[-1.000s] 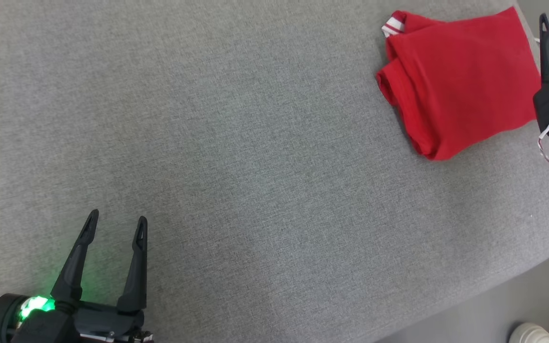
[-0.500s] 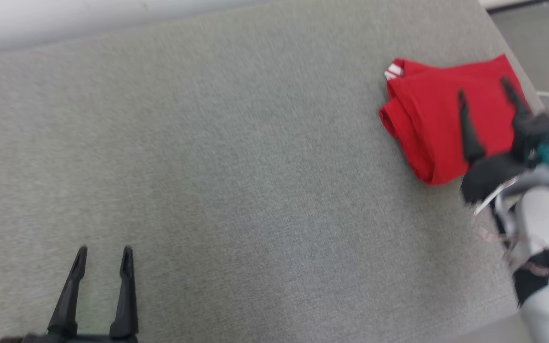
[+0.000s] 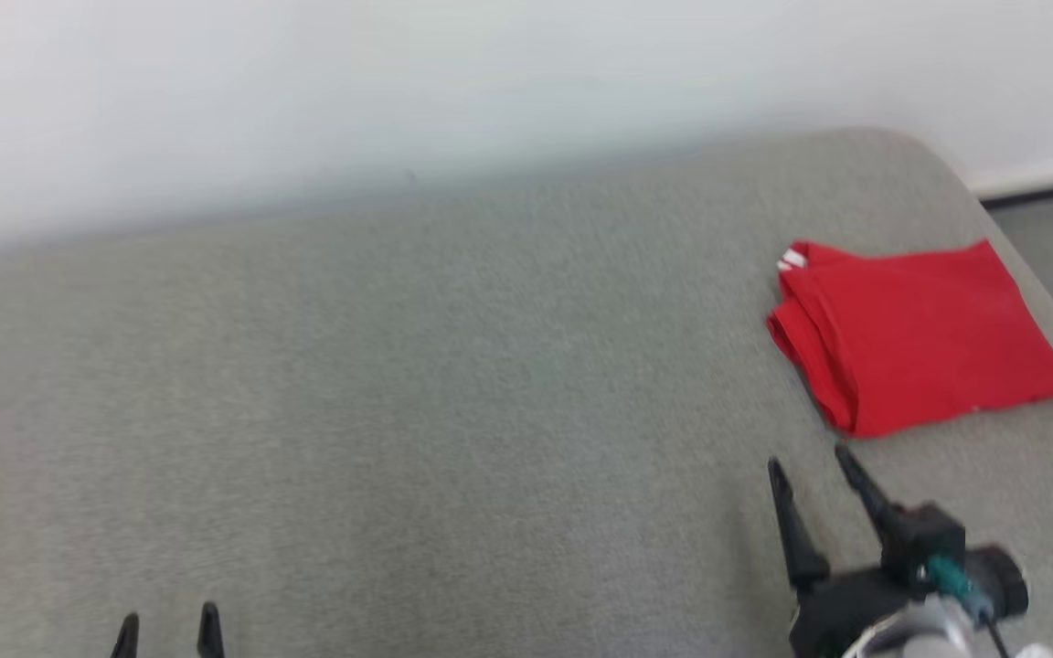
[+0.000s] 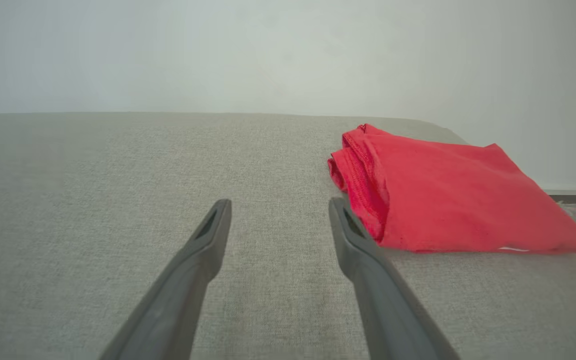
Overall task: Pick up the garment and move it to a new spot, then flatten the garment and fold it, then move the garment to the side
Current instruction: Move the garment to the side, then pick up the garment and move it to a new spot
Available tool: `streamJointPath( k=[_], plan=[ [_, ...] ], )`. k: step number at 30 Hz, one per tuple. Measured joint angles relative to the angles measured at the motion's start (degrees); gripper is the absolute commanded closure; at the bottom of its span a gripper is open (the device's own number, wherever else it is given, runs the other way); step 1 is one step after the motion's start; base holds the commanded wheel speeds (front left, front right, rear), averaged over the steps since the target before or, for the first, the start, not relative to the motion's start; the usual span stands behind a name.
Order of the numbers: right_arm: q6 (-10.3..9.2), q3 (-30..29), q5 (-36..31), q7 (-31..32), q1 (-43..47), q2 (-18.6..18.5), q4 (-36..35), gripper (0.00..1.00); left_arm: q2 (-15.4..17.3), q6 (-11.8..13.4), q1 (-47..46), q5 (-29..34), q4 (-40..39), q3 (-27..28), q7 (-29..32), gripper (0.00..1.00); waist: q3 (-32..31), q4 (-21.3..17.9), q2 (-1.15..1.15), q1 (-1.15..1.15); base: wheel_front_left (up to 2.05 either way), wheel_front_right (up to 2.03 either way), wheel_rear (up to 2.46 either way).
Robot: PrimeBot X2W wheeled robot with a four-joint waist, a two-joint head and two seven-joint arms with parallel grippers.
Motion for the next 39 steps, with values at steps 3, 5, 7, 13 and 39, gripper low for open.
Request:
streamJointPath(
  k=[3, 5, 7, 13, 39],
  plan=[
    [0.00, 0.0, 0.4, -0.1, 3.4, 1.2, -0.7, 0.00, -0.1, 0.0, 0.9, -0.3, 1.0, 1.0, 0.0, 0.00, -2.3, 1.5, 0.00, 0.00, 0.00, 0.00, 0.00],
    [0.00, 0.6, 0.4, -0.2, 5.2, 1.9, -1.5, 0.00, -0.2, 0.0, 1.3, -0.5, 1.8, 1.6, 0.0, 0.00, -3.6, 2.6, 0.00, 0.01, 0.00, 0.00, 0.00],
    [0.00, 1.2, 0.6, -0.2, 6.9, 2.4, -1.7, 0.00, -0.3, 0.0, 1.8, -0.9, 2.4, 1.9, 0.0, 0.00, -4.8, 3.5, 0.00, 0.01, 0.00, 0.00, 0.00],
    [0.00, 2.0, 1.2, -0.1, 9.7, 3.0, -2.6, 0.00, -0.4, -0.1, 3.5, -0.7, 4.1, 2.4, 0.0, 0.00, -7.6, 6.0, 0.00, 0.01, 0.00, 0.00, 0.00],
    [0.00, 0.0, 2.4, 0.1, 11.8, 3.4, -3.4, 0.00, -0.5, -0.1, 4.6, -0.9, 4.9, 1.3, 0.0, 0.00, -9.7, 7.7, 0.02, 0.02, 0.00, 0.00, 0.00]
  ],
)
